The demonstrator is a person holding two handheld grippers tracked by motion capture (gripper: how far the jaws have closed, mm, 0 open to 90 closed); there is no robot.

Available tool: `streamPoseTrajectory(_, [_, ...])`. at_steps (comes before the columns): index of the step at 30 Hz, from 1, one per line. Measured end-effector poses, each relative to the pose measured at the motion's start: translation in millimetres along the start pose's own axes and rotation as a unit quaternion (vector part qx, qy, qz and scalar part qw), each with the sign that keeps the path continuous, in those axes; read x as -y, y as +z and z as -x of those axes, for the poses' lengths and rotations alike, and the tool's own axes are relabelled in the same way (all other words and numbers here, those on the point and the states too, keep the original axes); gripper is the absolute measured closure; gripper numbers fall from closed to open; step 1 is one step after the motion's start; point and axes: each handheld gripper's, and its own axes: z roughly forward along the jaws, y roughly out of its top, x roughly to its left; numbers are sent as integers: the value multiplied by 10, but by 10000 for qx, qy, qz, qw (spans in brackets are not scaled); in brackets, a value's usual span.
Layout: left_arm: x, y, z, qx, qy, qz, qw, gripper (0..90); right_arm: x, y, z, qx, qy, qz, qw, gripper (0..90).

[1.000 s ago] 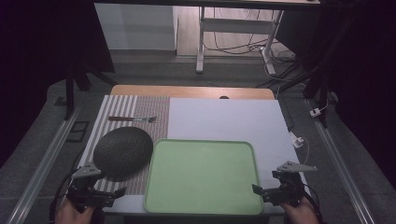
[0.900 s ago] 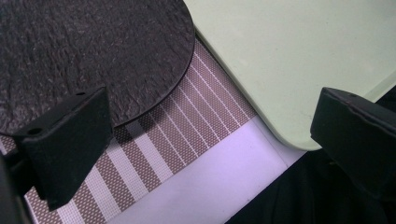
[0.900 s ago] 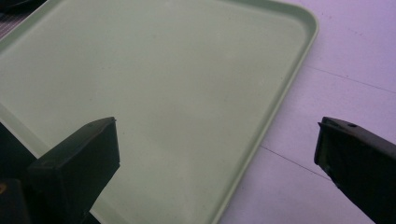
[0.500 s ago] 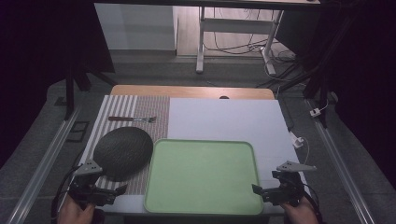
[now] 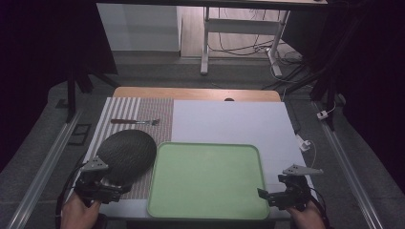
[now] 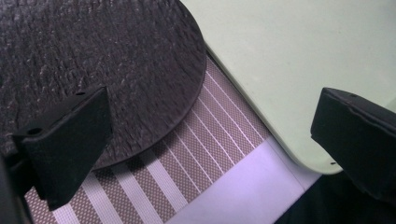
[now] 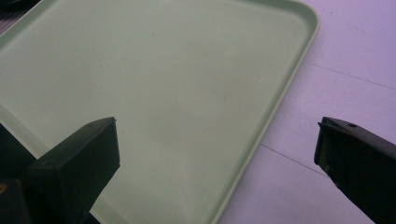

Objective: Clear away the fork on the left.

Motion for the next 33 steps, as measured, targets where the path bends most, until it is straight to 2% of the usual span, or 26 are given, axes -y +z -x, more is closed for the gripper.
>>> streamPoseTrajectory(2, [-17,27,-27,24,-53,-13,10000,0,0,0,0,-1,-4,-1,10000,1])
streamPoseTrajectory(9, [-75,125,-81,-16,58,-101,9999,0,-1,2,1,-12,5,-13,10000,1])
streamPoseTrajectory(17, [-185,227,-156,40,-41,-170,9998,0,-1,2,4,-23,15,-14,10000,1])
streamPoseTrajectory(33, [-454,465,-319,-159,-29,-270,9995,0,-1,2,4,-19,15,-16,10000,1])
